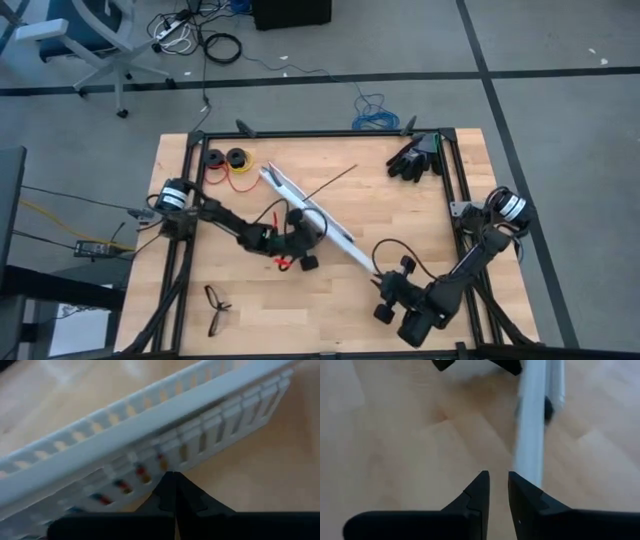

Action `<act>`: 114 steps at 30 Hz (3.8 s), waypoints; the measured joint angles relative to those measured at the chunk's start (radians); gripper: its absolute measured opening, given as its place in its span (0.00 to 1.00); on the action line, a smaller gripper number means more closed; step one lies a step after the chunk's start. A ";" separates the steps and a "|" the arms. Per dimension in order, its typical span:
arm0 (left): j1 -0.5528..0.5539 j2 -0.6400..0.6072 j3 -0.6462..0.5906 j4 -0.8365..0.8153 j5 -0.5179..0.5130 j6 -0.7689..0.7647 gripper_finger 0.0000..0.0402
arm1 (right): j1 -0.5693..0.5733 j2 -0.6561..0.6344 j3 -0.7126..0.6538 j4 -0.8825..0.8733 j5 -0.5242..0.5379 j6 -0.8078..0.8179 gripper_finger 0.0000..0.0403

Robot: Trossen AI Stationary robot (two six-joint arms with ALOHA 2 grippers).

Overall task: Ziptie cables
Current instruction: Close the white cable duct

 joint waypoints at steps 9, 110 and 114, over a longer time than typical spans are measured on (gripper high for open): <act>0.116 0.000 0.000 -0.010 0.063 0.005 0.01 | -0.077 0.000 0.000 -0.240 0.005 0.054 0.12; -0.077 -0.158 -0.001 -0.326 -0.189 -0.005 0.00 | -0.409 -0.687 -1.061 1.153 -0.533 0.170 0.27; -0.079 -0.158 -0.001 -0.326 -0.188 -0.009 0.00 | -0.434 -0.688 -1.060 1.148 -0.575 0.160 0.24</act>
